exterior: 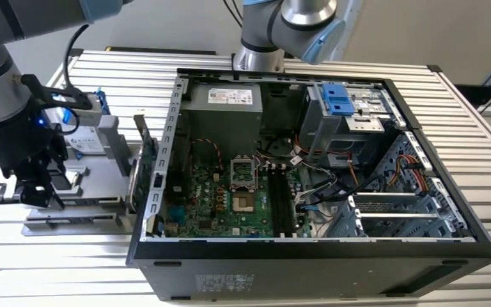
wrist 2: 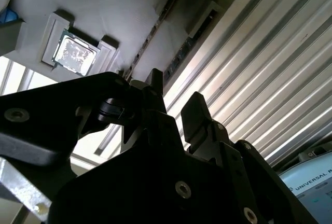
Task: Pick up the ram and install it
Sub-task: 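Pick up the ram and move it above insertion slot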
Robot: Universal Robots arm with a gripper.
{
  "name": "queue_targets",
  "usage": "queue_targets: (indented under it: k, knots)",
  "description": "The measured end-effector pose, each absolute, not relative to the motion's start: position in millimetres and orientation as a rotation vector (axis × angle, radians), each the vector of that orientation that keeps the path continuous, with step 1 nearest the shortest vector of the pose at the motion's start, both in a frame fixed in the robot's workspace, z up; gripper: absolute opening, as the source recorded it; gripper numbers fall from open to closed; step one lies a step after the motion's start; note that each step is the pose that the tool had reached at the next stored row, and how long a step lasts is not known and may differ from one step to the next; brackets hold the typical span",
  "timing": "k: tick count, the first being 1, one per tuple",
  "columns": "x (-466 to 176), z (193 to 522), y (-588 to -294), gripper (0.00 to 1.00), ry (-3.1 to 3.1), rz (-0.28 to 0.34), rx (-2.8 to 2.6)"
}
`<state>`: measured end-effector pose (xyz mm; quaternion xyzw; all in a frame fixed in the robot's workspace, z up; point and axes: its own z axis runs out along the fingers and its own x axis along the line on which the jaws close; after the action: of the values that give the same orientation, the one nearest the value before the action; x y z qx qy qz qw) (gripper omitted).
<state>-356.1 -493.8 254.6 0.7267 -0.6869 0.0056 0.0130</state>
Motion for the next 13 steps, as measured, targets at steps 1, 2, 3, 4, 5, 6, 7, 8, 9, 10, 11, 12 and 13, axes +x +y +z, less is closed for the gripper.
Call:
queue_targets:
  k: [1,2,3,4,5,6,7,8,9,10,11,12,13]
  knots:
    - [-356.1,253.7,-494.2,0.0,-2.14,0.017,2.264]
    - [-356.0,252.7,-494.6,0.0,-2.14,0.017,2.264]
    - [-356.0,251.7,-494.9,0.0,-2.14,0.017,2.264]
    - [-356.0,250.7,-495.3,0.0,-2.14,0.017,2.264]
    - [-356.0,249.7,-495.7,0.0,-2.14,0.017,2.264]
    - [-356.0,248.7,-496.1,0.0,-2.14,0.017,2.264]
    - [-355.9,247.7,-496.5,0.0,-2.14,0.017,2.264]
    - [-355.9,246.8,-496.9,0.0,-2.14,0.016,2.264]
    - [-355.8,245.9,-497.3,0.0,-2.139,0.016,2.264]
    - [-355.8,244.9,-497.8,0.0,-2.139,0.016,2.264]
    - [-355.7,243.9,-498.2,0.0,-2.14,0.016,2.264]
    - [-355.7,242.8,-498.6,0.0,-2.14,0.016,2.264]
    - [-355.7,241.9,-498.9,0.0,-2.14,0.016,2.264]
